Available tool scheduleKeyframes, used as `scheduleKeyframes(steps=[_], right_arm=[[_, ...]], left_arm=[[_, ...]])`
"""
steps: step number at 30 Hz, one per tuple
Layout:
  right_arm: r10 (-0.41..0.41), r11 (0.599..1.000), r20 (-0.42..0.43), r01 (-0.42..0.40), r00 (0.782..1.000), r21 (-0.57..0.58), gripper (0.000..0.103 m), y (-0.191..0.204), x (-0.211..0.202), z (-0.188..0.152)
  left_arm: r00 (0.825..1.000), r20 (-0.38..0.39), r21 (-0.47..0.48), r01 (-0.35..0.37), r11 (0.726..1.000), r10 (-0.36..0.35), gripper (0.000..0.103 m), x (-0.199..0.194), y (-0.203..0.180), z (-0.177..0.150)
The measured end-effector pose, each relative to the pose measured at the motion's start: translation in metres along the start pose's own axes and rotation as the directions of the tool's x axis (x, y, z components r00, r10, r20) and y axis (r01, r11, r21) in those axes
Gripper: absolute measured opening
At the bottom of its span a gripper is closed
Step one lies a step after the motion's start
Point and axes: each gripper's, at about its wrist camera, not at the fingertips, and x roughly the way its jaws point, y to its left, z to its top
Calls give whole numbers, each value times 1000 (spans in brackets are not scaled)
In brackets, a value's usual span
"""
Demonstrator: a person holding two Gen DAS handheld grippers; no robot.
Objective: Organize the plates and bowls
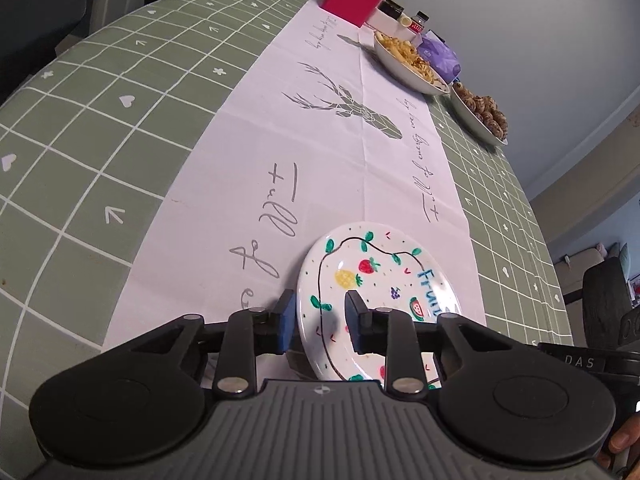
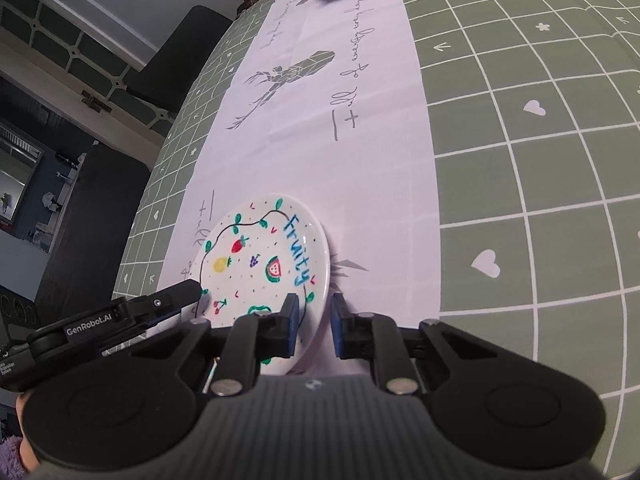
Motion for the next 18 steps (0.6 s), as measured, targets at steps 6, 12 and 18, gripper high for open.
scheduleKeyframes(steps=[6, 12, 18], right_arm=[[6, 999, 14, -7, 1000, 40, 7, -5, 1, -1], [7, 999, 19, -8, 1000, 36, 7, -5, -1, -3], [19, 999, 29, -20, 999, 32, 7, -6, -8, -5]], left_arm=[[1000, 4, -29, -8, 1000, 8, 17, -1, 4, 1], [999, 15, -5, -34, 999, 34, 17, -2, -4, -1], [999, 34, -24, -5, 1000, 6, 17, -11, -7, 0]])
